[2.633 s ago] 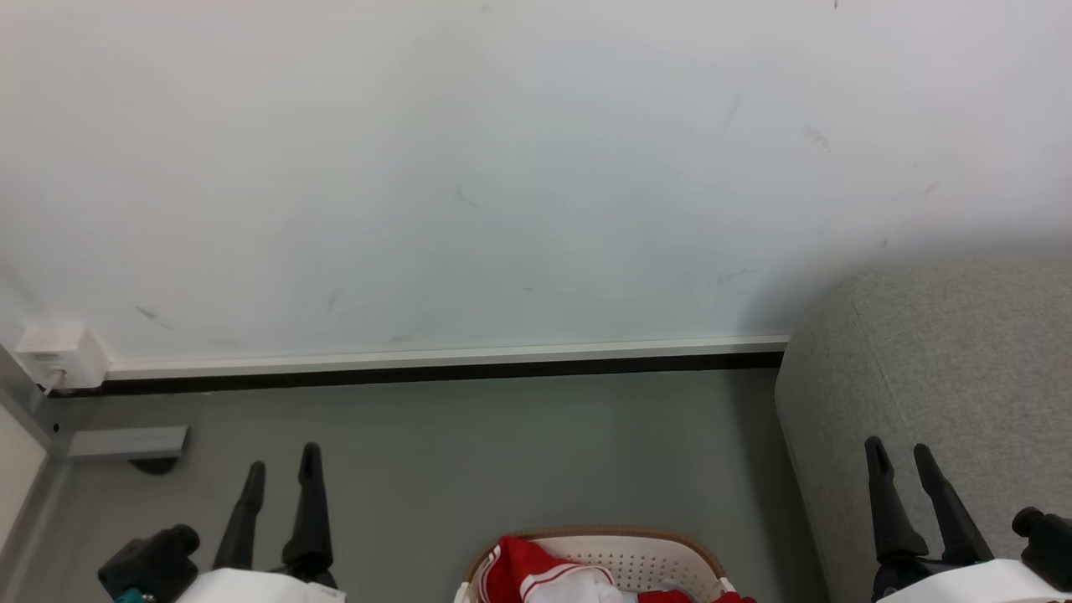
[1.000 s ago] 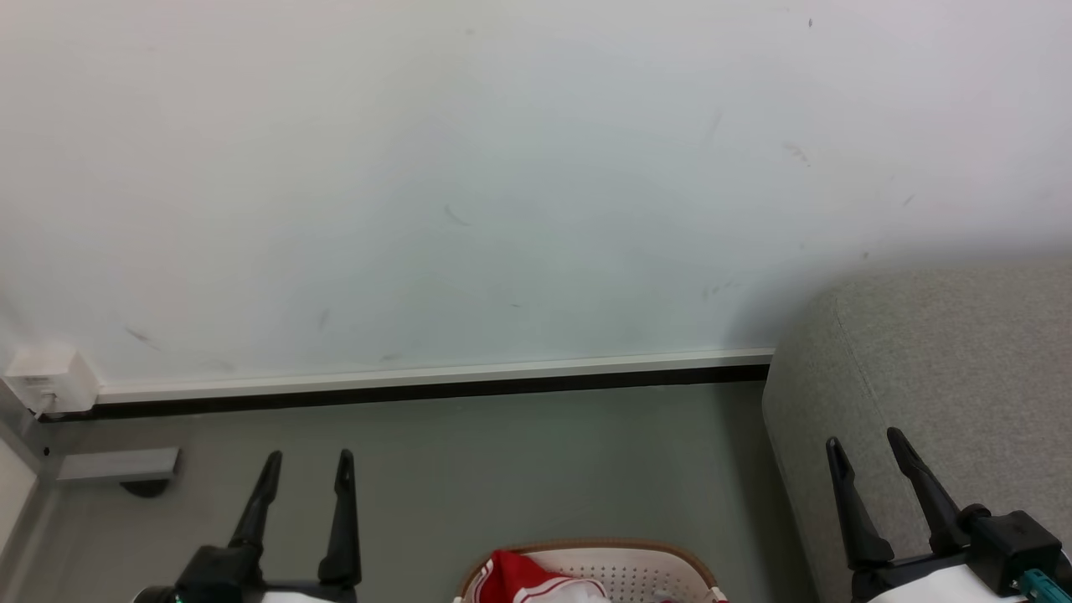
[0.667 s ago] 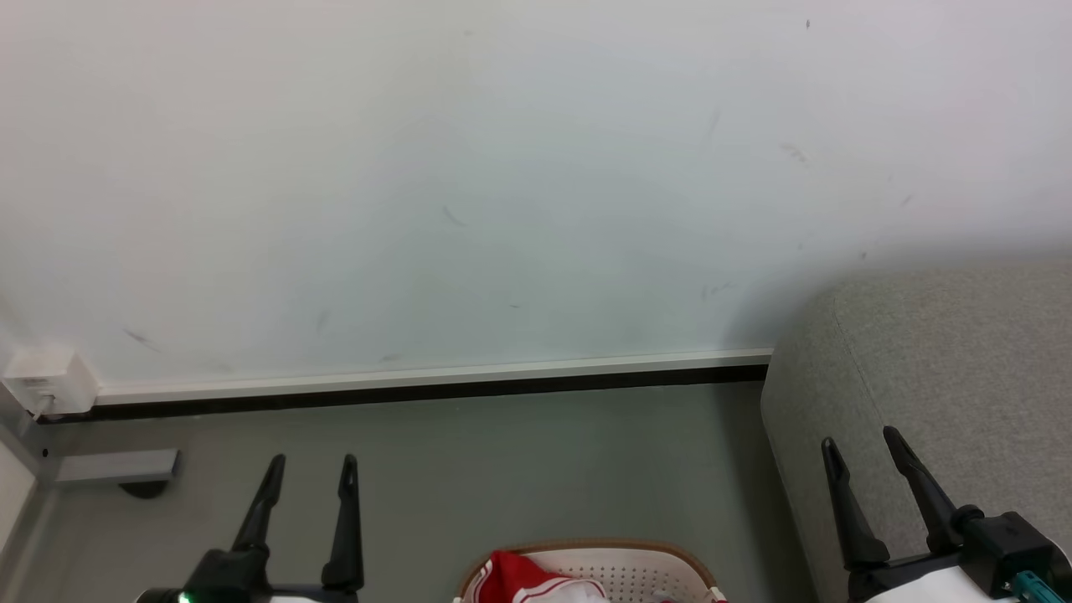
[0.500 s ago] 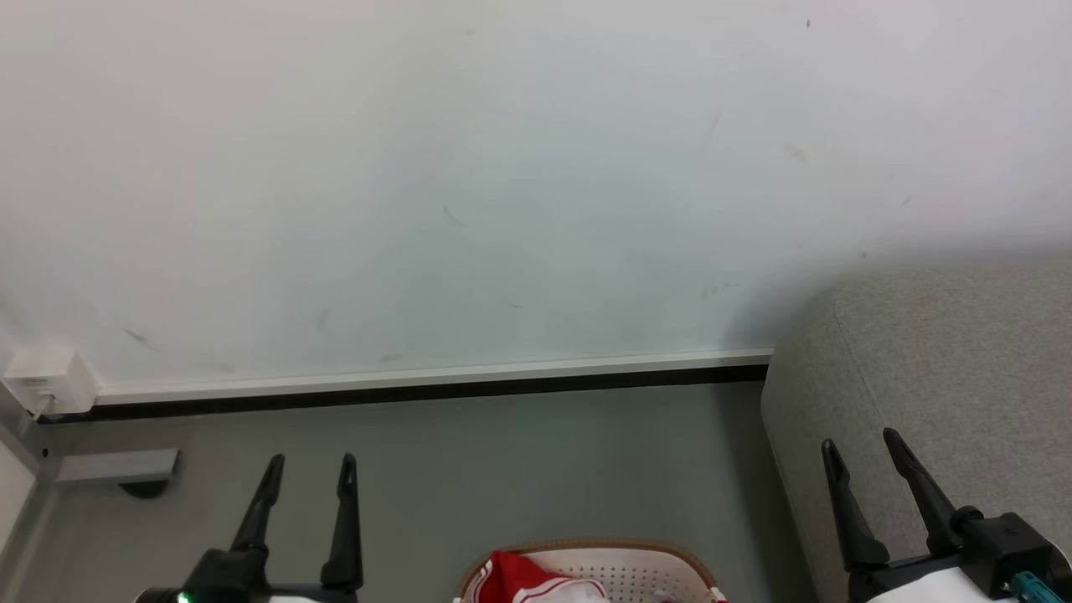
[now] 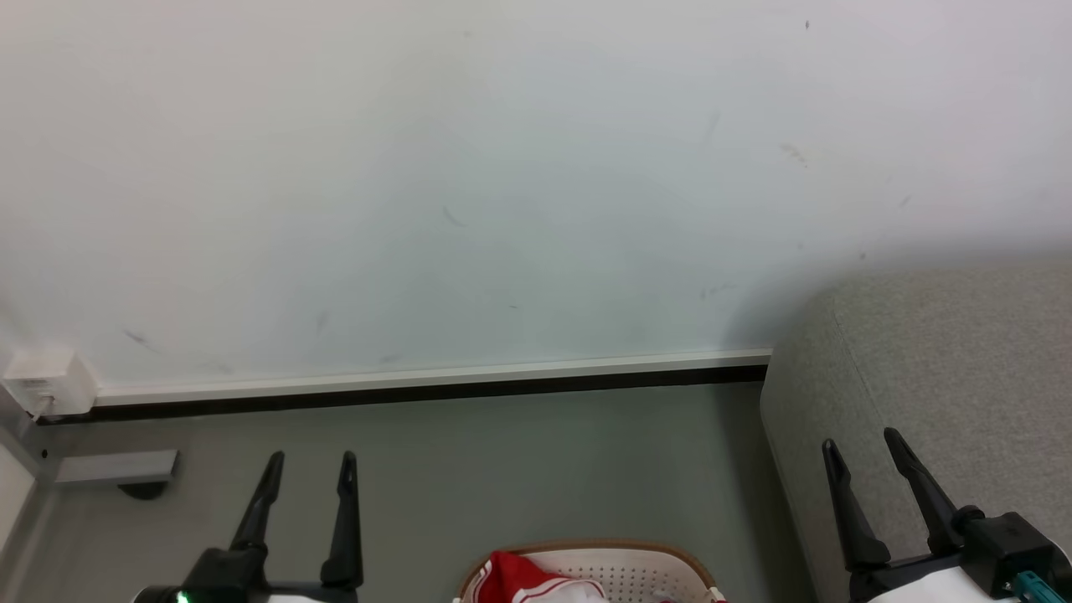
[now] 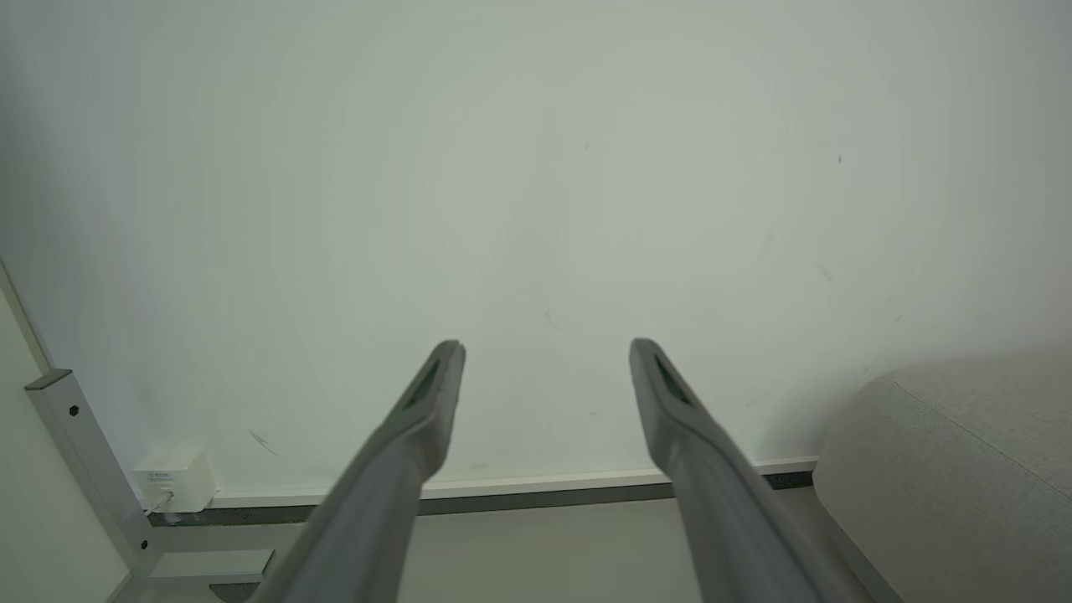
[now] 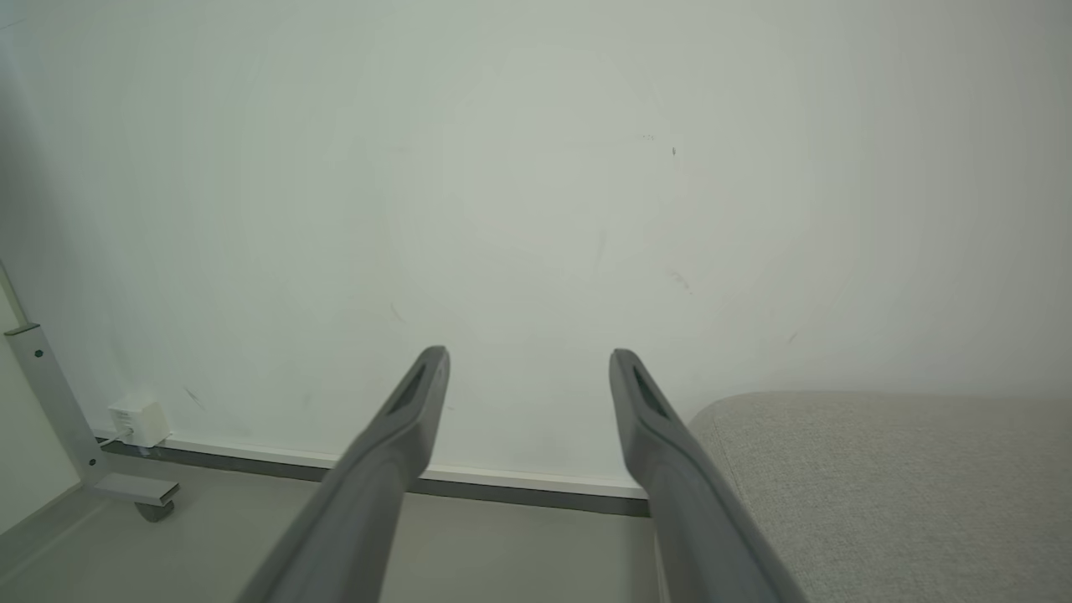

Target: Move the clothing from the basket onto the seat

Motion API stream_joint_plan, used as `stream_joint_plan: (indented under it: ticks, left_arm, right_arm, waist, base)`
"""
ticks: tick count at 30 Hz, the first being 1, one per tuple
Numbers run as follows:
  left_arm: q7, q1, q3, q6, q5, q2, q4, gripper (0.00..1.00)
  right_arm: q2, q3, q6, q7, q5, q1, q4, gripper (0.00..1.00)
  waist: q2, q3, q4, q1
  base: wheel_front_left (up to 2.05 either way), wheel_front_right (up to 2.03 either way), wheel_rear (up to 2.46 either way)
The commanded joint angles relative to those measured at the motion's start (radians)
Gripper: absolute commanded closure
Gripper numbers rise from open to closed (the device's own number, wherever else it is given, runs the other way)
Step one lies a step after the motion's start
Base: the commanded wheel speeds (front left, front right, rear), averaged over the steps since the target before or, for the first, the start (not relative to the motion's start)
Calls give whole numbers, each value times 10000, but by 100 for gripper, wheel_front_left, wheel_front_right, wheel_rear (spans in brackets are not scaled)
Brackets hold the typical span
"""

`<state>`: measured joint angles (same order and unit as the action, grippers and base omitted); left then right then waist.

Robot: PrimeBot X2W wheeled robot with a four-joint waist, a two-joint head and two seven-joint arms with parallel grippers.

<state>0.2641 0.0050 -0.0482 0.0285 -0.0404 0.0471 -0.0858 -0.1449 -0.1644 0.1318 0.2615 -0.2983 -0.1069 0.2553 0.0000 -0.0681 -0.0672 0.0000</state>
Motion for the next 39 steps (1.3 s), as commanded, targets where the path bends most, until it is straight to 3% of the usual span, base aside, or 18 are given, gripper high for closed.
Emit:
stream_joint_plan:
  ticks: [1, 12, 17, 22, 29, 39]
  left_arm:
    - [7, 48, 24, 4, -52, 63, 53, 0]
    - [7, -330, -234, -259, -450, 60, 87, 0]
    - [7, -686, -519, -327, -1106, 60, -56, 0]
    - [5, -1440, -906, -485, -1097, 60, -524, 0]
    - [5, -2597, -1379, -892, -1250, 61, -2353, 0]
    - [-514, -4923, -2113, -1308, -1424, 73, -6879, 0]
  right_arm:
    - [-57, -11, -21, 29, -49, -57, -42, 0]
    - [-241, 337, -21, 23, -201, -294, -473, 0]
    - [-295, 593, -21, 23, -202, -418, -717, 0]
    - [-237, 826, -21, 23, -258, -790, -1048, 0]
    - [14, 1119, -21, 23, -323, -1316, -1457, 0]
    - [454, 1576, -21, 23, -379, -2288, -1936, 0]
  waist:
    - [0, 17, -19, 0]
    - [0, 614, -566, 0]
    - [0, 1231, -1073, 0]
    - [0, 2239, -1486, 0]
    - [0, 3462, -1896, 0]
    - [0, 5500, -2832, 0]
  base:
    - [0, 0, 0]
    - [0, 0, 0]
    - [0, 0, 0]
    - [0, 0, 0]
    - [0, 0, 0]
    - [0, 0, 0]
